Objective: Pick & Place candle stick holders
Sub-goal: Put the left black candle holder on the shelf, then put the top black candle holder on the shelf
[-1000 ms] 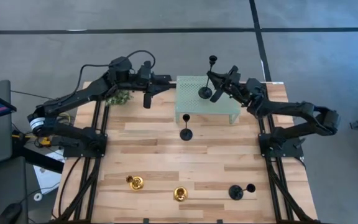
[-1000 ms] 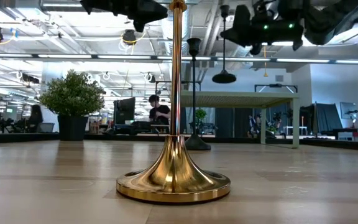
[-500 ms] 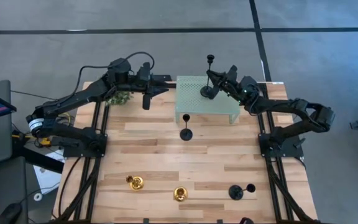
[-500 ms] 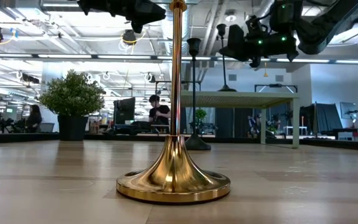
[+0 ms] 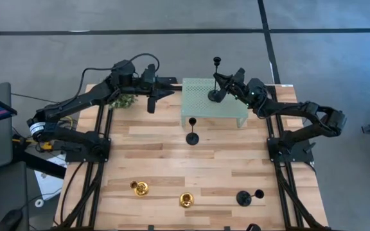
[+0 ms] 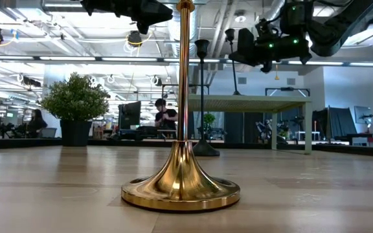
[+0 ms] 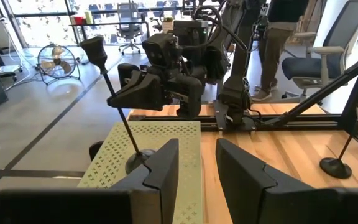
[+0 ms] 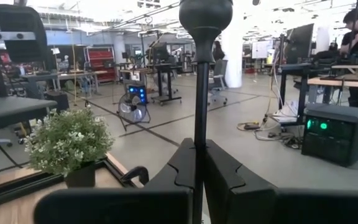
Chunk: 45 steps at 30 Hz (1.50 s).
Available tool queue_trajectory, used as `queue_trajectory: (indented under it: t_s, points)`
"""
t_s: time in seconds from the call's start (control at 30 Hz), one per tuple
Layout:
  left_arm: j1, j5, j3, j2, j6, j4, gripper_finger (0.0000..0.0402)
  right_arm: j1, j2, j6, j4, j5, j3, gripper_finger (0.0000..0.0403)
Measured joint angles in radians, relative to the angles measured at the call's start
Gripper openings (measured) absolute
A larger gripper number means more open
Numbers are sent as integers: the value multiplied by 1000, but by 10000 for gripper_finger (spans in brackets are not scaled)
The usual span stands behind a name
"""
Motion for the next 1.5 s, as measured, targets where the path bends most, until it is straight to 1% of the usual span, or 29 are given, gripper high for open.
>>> queue_trajectory:
  t_s: [0.17,0.27,0.4,0.5,0.63,0.77,0.9,1.03,1.13,1.3,1.5]
  points:
    - [0,0,0,0,0,0,108,2,15,9,1,-4,3,1]
    - [0,0,0,0,-1,0,108,2,14,26,-13,-4,4,15]
    - [0,0,0,0,-2,-1,108,11,13,31,-69,-9,-4,52]
    - [0,0,0,0,-3,-4,108,17,5,31,-51,-9,2,74]
    - [0,0,0,0,-3,-5,108,26,9,30,-78,-8,-1,105]
    - [0,0,0,0,-3,-5,108,43,7,30,-73,-8,-1,149]
    - [0,0,0,1,-3,-5,108,43,-26,29,-101,-4,1,195]
    - [0,0,0,1,-3,-7,108,42,-99,9,-220,-3,7,232]
    - [0,0,0,1,-3,-7,108,40,-170,-5,-347,-3,27,246]
    - [0,0,0,1,-3,-8,108,40,-285,-36,-467,0,38,248]
    - [0,0,0,1,-3,-8,108,49,-455,-58,-642,-4,39,248]
